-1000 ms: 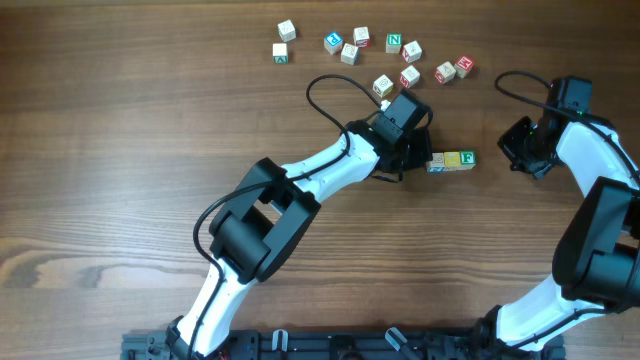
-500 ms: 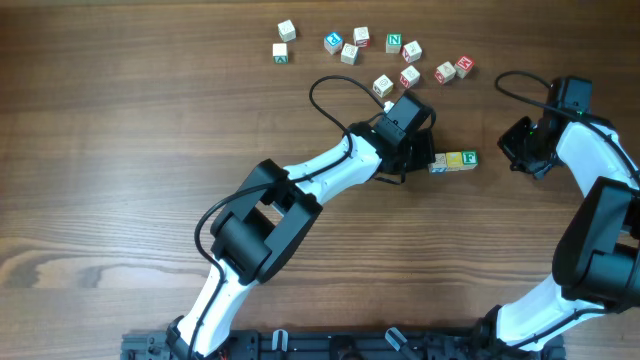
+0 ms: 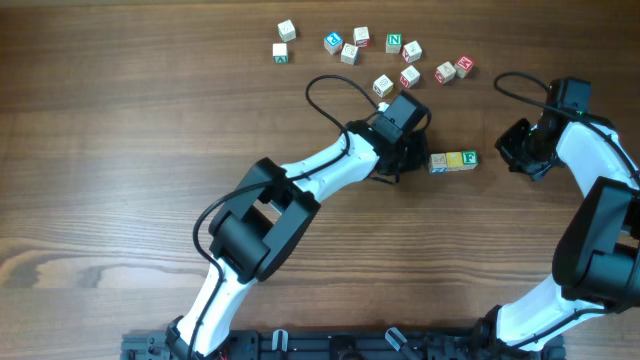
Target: Form a horizontal line
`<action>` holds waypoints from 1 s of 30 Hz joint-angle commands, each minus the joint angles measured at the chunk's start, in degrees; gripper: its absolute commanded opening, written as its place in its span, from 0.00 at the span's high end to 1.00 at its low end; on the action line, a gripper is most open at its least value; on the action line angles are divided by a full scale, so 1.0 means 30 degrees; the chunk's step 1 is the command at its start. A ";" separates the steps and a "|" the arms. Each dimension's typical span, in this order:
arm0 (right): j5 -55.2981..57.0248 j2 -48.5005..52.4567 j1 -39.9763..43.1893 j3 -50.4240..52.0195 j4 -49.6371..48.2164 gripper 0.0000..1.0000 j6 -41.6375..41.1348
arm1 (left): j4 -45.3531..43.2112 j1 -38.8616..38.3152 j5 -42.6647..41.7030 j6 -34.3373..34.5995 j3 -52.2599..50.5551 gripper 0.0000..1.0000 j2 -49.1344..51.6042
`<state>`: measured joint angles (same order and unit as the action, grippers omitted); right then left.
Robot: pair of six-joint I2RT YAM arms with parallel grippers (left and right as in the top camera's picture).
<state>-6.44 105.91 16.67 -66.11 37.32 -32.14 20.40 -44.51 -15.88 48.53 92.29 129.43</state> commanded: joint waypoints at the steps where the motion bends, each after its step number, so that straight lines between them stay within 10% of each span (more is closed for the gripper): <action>1: -0.0233 0.0379 -0.0029 -0.0386 0.0554 0.95 -0.0204 | 0.1625 0.0306 0.2951 -0.0634 -0.0153 0.96 -0.1566; 8: 0.0124 -0.3228 -0.0029 -0.0393 0.2069 0.95 0.0270 | 0.8029 0.0590 1.2743 -0.2120 -0.0153 0.96 -0.7621; 17: -0.0619 -1.3245 -0.0029 -0.0393 0.4954 0.95 0.1734 | 1.5759 0.2681 1.8119 -0.0415 -0.0153 0.96 -1.5548; 30: -0.1486 -1.6633 -0.0029 -0.0393 0.6492 0.93 0.4364 | 2.0138 1.3821 1.6640 0.1545 -0.0160 0.96 -1.8899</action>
<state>-8.51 56.03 16.67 -66.50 57.06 -23.99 79.75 -8.54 36.64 52.03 91.81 74.87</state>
